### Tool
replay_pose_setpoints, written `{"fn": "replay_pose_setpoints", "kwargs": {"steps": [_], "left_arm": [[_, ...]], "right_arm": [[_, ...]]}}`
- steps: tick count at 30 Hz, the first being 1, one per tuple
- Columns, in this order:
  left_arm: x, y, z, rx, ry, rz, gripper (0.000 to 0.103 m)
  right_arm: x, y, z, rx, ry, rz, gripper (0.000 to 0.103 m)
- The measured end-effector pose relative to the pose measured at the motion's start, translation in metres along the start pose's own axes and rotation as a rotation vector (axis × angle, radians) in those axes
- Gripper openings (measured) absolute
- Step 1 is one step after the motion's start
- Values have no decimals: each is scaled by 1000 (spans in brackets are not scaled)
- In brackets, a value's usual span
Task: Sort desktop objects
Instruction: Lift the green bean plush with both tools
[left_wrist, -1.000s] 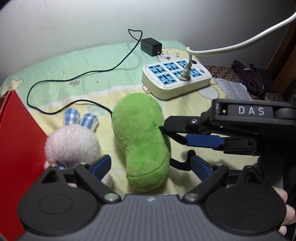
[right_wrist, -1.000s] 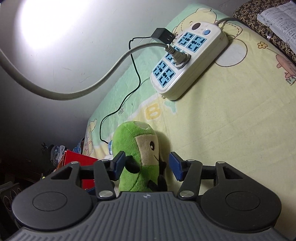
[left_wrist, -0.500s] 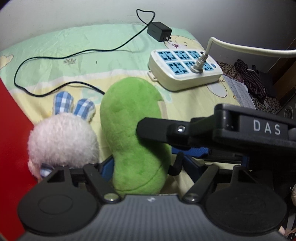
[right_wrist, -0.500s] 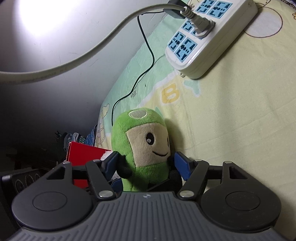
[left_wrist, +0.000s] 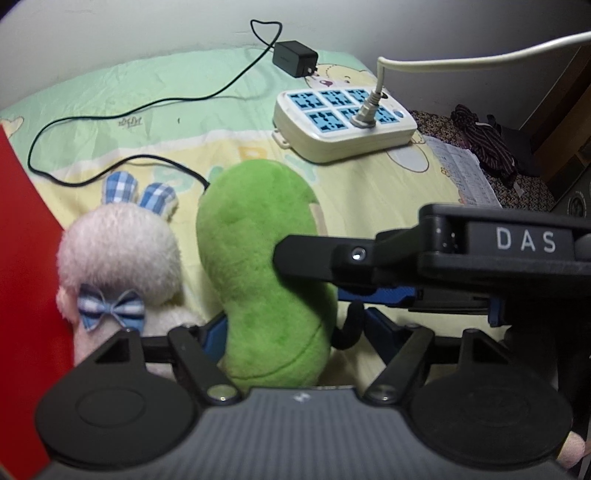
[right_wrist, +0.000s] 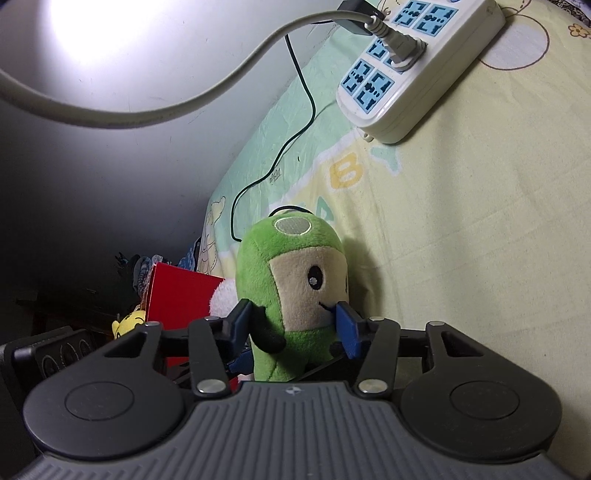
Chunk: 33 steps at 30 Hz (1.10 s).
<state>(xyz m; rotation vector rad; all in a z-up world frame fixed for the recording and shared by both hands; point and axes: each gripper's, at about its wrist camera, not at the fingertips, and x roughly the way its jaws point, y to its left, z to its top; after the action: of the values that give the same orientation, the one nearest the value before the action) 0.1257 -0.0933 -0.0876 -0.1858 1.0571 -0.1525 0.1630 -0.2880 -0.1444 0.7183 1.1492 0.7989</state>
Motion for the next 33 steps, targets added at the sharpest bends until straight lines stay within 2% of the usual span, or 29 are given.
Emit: {"fn": "replay_pose_setpoints", "kwargs": {"steps": [6,14,18,23,28,33], "left_arm": [[-22,-7,-29,-7,13,-48,76],[-39,-20,-78,7,53,-67,76],[-49,-26,-92,26,54,-70,76],[-61,-30,-103,49,30,-59,76],[-77,-19,-109,41,-3,-79,76],[-100,-11,-111,95,-51,-85,76]], "right_arm": [[-21,1,-26,21,30,16,52],[-38,4,-73,6,80,-16,52],[-43,4,-83,11,90,-13,52],[-47,18,-91,-60,90,-22,53],[-48,34,-101,-110,94,-27,53],[-51,59,-115,-156,60,-37,53]]}}
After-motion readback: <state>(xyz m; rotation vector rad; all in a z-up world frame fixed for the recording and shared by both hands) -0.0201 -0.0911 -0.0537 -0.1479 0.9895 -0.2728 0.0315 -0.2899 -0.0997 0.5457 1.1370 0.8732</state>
